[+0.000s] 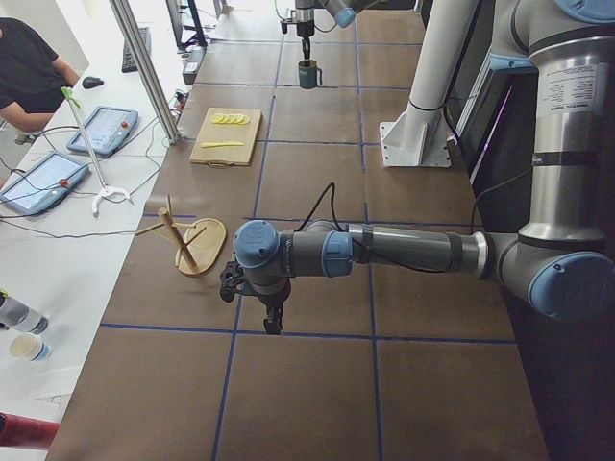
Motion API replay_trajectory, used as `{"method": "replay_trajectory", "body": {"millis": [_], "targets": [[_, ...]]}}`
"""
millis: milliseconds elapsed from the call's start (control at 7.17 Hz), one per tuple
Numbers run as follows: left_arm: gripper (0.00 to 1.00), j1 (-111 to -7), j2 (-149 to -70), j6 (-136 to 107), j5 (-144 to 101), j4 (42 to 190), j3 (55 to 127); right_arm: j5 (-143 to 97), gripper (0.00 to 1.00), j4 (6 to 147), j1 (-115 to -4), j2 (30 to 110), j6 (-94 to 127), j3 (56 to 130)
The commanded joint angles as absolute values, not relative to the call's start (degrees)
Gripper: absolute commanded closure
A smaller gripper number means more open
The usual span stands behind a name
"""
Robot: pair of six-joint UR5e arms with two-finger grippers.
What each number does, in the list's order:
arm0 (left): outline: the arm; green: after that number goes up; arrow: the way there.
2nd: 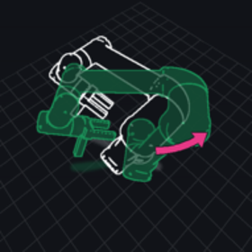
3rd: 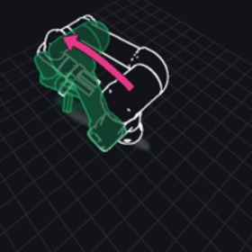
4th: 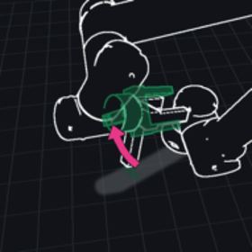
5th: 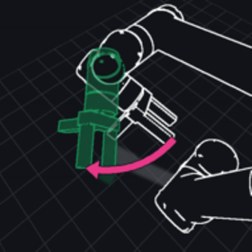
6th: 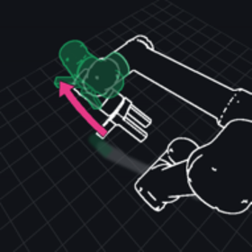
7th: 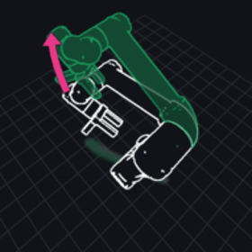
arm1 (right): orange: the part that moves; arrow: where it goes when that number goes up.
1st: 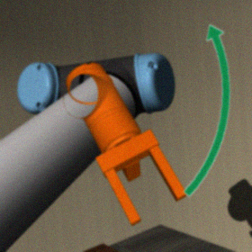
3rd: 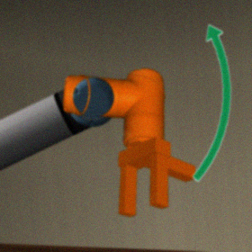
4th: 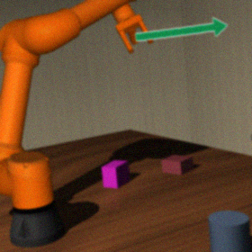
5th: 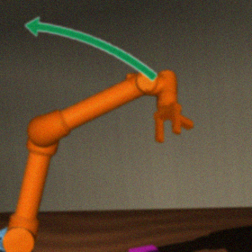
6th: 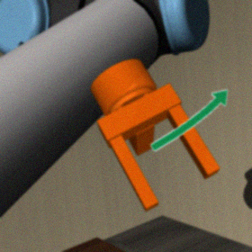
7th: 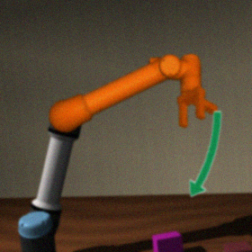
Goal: Hang cup on storage rack
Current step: 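Carry the teal mug to the table center and set it down with the right gripper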
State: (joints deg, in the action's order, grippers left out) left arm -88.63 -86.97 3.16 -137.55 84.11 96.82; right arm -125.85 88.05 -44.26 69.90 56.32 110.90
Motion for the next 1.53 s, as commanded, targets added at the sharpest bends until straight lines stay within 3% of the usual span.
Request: {"method": "replay_trajectory", "body": {"millis": [0, 418, 1115, 1255, 1394], "targets": [[0.00, -88.6, -87.0, 3.2, -137.5, 84.1, 96.8, -119.2, 1.00, 88.6, -36.2, 56.0, 69.9, 102.2], [0.00, -88.6, -87.0, 3.1, -137.7, 84.0, 97.1, -112.3, 1.00, 88.3, -33.0, 47.3, 76.9, 91.8], [0.00, -88.6, -86.9, 3.1, -137.6, 84.0, 97.1, -112.0, 0.93, 88.2, -30.9, 47.7, 79.5, 91.0], [0.00, -88.6, -86.9, 3.1, -137.6, 84.0, 97.1, -112.0, 0.57, 88.2, -30.9, 47.7, 79.5, 91.0], [0.00, -88.6, -86.9, 3.1, -137.6, 84.0, 97.1, -111.9, 0.01, 87.9, -30.8, 47.9, 79.5, 91.1]]}}
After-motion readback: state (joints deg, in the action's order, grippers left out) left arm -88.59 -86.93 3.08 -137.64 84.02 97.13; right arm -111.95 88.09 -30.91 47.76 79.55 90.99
